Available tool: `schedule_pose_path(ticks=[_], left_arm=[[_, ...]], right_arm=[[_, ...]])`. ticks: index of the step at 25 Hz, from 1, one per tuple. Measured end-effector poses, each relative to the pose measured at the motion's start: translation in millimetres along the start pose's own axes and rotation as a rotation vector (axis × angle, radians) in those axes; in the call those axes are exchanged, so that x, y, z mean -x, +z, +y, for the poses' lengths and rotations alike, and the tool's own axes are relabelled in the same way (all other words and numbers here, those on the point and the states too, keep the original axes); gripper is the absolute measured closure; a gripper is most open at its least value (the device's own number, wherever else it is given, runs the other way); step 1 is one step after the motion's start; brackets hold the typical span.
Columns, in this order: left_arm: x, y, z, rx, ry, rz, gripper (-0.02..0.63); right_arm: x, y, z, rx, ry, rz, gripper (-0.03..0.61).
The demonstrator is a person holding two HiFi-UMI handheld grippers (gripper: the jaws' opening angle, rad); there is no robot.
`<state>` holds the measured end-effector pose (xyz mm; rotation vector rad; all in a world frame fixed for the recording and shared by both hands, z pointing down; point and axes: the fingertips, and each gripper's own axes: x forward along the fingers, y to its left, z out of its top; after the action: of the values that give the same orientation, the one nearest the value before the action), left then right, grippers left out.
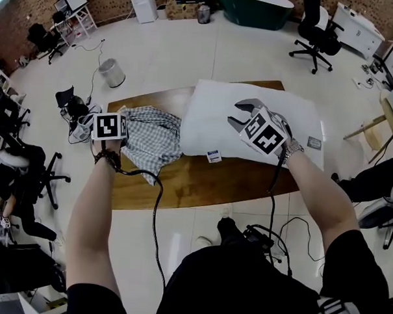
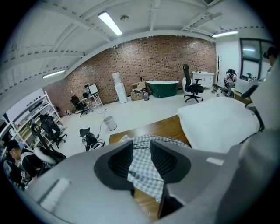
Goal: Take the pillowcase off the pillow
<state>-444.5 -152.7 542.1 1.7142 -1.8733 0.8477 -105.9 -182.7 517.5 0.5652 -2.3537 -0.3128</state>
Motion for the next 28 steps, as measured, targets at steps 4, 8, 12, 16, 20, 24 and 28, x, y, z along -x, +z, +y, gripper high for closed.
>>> schedule_pose_path(ticks=[4,8,12,16,20,24,28], left_arm=[[46.9,-15.7,-44.2,-0.029,-0.067,-0.085,0.483],[94.8,-30.3,-107.9,-0.107,-0.155,-0.212,0.499],[145.3,-52.2,-173.1,-0.196,-0.255,-0.326,0.54],[185.6,-59.9,-210.5,-0.226,-0.328,-0.433,0.585],[220.5,-62.4,-231.6,-0.269,-0.366,-0.525,0.609],[250.7,-66.1,-257.6,-0.324,-0.379,-0.59,0.609],[272.1,-69.6,-275.1,-0.355,-0.41,-0.649,0.609]], right_arm=[[30.6,17.2,55.4,-0.007,-0.025,-0.058,0.436],[63.5,27.2,99.9,-0.029,-0.074,-0.145,0.505],[100.6,42.5,134.5,-0.031,-0.139,-0.238,0.577],[122.4,63.7,158.7,-0.055,-0.161,-0.313,0.577],[130.1,78.6,178.0,-0.074,-0.189,-0.358,0.577],[149.6,83.9,191.0,-0.119,-0.213,-0.414,0.578],[167.6,89.4,200.7,-0.147,-0.23,-0.458,0.578]])
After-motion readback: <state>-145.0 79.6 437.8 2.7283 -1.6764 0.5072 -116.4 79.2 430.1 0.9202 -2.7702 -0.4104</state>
